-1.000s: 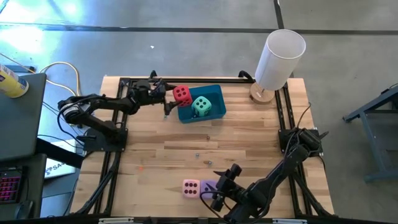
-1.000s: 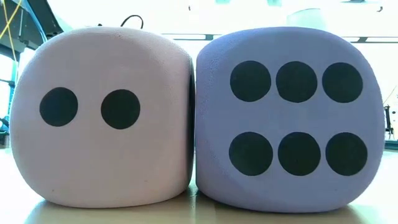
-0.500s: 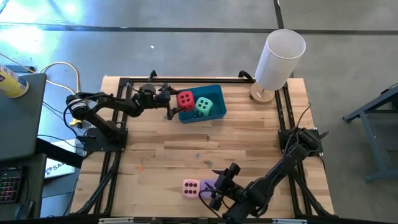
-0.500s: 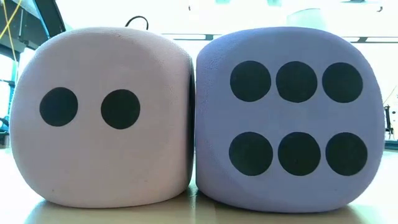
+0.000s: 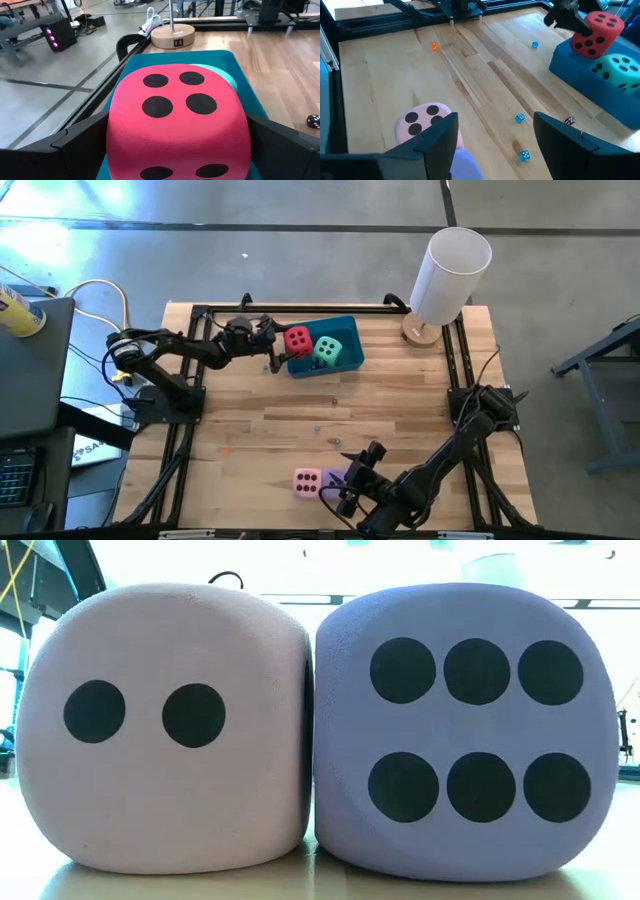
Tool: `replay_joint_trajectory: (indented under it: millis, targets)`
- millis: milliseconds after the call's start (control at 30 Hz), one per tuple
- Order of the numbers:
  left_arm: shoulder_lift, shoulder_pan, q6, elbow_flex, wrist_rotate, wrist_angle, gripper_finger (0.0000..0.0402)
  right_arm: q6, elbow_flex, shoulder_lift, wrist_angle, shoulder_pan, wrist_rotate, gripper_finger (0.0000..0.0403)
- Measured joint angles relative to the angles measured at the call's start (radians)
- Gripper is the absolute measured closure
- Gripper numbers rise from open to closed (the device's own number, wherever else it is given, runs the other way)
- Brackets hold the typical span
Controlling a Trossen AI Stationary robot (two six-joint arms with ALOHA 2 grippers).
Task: Pick & Place Dice
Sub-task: Put the large red dice into the blue bin
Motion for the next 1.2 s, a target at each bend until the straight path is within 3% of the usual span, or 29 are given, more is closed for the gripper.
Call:
replay_joint_trajectory:
  millis: [200,333,567,700,933,1067,1200]
  targets:
    - [0.000,-0.004,-0.094,0.000,-0.103,-0.023,0.0002,-0.092,0.000,0.000,0.000,-0.027,0.007,0.0154]
    - [0.000,-0.007,-0.112,0.000,-0.082,-0.021,0.0002,-0.143,0.000,0.000,-0.001,-0.059,0.006,0.0154]
    - [0.000,-0.038,0.037,-0.001,-0.072,0.011,0.0002,-0.136,0.000,0.000,-0.021,-0.145,0.077,0.0154]
    - [0.000,-0.050,0.041,-0.001,-0.072,0.056,0.0002,-0.217,0.000,-0.011,-0.023,-0.236,0.140,0.0154]
    - [0.000,-0.032,0.016,-0.001,-0.077,0.017,0.0002,-0.410,0.001,-0.069,0.094,-0.530,-0.109,0.0154]
    - [0.000,-0.014,0.022,-0.001,-0.077,0.018,0.0002,-0.508,0.000,-0.064,0.175,-0.672,-0.334,0.0154]
    - [0.000,0.000,-0.026,-0.001,-0.077,0.017,0.0002,-0.555,-0.003,-0.041,0.221,-0.774,-0.387,0.0154]
